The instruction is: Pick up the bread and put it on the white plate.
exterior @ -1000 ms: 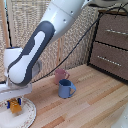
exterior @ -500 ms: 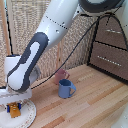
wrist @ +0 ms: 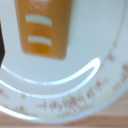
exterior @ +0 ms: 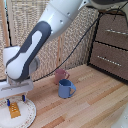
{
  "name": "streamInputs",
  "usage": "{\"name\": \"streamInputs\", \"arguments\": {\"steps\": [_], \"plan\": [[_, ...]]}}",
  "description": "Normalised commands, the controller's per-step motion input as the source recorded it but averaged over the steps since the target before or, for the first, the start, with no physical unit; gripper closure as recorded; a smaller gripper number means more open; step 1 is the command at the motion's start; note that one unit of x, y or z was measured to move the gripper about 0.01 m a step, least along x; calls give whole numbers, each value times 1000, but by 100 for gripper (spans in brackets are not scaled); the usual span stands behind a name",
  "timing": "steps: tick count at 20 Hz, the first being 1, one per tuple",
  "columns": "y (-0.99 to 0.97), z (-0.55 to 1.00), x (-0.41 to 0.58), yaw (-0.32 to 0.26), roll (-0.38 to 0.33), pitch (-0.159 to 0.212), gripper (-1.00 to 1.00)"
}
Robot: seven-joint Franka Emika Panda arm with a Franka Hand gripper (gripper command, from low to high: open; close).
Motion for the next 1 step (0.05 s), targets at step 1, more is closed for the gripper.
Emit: {"name": "streamInputs", "arguments": {"steps": [1], "plan": [[-171,591,40,36,-197,0,-100]]}}
